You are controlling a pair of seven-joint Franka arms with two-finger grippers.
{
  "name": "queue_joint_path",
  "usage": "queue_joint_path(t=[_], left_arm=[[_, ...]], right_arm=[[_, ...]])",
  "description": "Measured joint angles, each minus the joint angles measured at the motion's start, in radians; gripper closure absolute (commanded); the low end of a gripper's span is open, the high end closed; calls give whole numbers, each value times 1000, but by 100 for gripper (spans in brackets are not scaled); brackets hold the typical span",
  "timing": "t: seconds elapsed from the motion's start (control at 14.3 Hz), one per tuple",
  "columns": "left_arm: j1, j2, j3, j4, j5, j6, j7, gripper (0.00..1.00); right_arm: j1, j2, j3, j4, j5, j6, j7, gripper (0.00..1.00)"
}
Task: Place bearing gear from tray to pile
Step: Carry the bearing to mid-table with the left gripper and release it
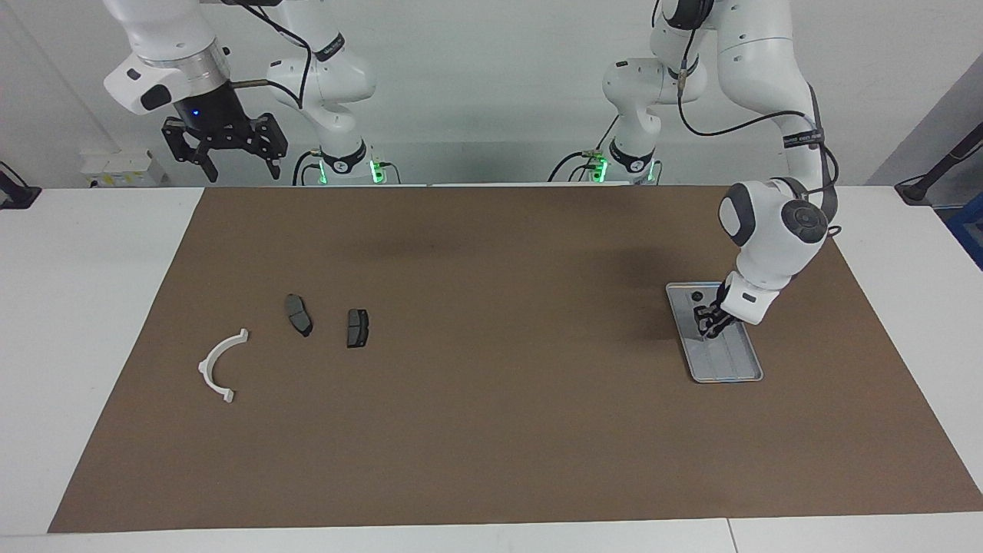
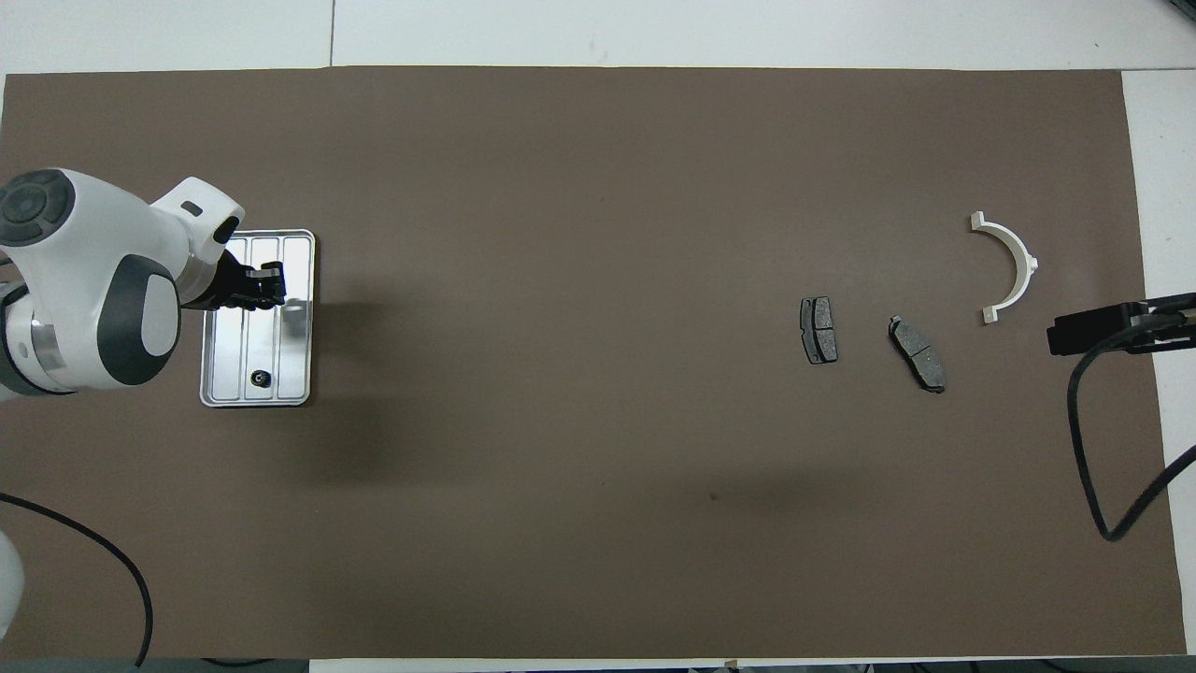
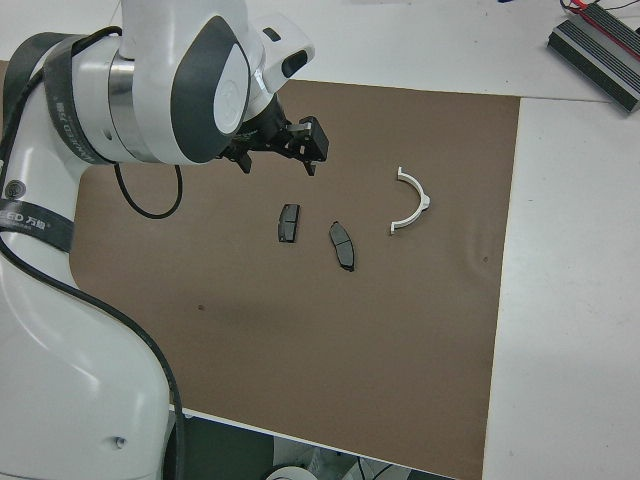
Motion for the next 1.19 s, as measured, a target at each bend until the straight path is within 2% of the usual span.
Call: queue_joint_path(t=[0.14, 0.28, 0.56, 0.77, 0.98, 1.19], left_arm=[[-78, -9, -3, 68, -1, -76, -160, 91], [-170, -10, -7, 95, -1, -92, -327, 91], [-370, -2, -9, 96, -2, -58, -625, 91], [-511, 46, -8, 108, -1, -9, -801, 91], [-561, 140, -7, 172, -1, 61, -906, 91], [-567, 181, -5, 191, -1, 83, -924, 91]], right_arm=[[0, 0, 0, 0, 0, 0, 0, 0], [0, 0, 0, 0, 0, 0, 0, 0], [0, 0, 0, 0, 0, 0, 1, 0], [-1, 0, -3, 0, 0, 0, 2, 0], [-1, 0, -3, 0, 0, 0, 3, 0], [-1, 0, -3, 0, 0, 0, 33, 0]])
